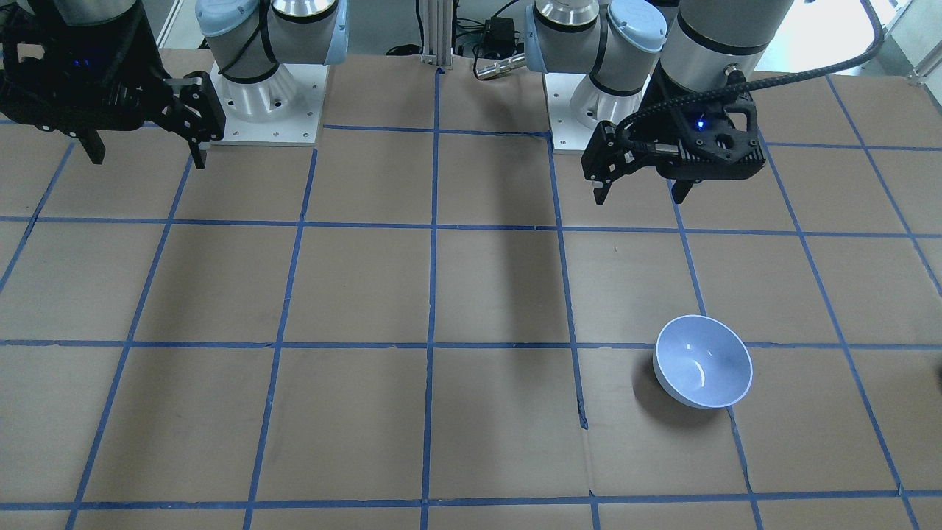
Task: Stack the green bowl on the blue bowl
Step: 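Move the left gripper down and outward toward the mint-green bowl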
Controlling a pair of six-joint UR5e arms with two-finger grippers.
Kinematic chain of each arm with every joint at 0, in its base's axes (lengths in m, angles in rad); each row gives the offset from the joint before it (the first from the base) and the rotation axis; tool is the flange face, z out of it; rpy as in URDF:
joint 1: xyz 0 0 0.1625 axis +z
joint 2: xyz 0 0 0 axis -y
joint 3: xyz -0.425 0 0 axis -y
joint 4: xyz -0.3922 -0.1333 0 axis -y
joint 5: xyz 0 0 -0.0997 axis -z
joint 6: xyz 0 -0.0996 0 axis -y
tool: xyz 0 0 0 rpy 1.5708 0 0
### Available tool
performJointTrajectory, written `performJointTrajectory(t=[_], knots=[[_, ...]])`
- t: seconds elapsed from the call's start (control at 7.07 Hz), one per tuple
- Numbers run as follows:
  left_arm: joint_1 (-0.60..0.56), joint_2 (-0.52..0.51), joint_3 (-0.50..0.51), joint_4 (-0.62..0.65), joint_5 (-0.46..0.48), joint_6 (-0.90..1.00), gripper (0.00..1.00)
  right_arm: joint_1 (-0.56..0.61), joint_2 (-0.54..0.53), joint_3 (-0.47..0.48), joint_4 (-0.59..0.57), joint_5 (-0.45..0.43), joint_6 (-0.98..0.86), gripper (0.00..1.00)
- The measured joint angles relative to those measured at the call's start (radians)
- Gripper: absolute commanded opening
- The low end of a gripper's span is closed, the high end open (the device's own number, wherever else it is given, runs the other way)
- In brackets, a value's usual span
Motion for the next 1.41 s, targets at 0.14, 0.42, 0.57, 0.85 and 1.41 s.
performJointTrajectory(t=[0.14,0.42,0.57,0.85,1.41], knots=[[0.001,-0.001,0.001,0.001,0.003,0.0,1.0,0.0,0.0,0.0,0.0,0.0,0.0,1.0],[0.013,0.0,0.006,0.001,0.007,0.001,1.0,0.0,0.0,0.0,0.0,0.0,0.0,1.0],[0.022,0.007,0.008,-0.002,0.008,0.005,1.0,0.0,0.0,0.0,0.0,0.0,0.0,1.0],[0.042,0.018,0.01,-0.01,0.033,0.064,1.0,0.0,0.0,0.0,0.0,0.0,0.0,1.0],[0.211,0.021,0.003,-0.027,0.041,0.264,1.0,0.0,0.0,0.0,0.0,0.0,0.0,1.0]])
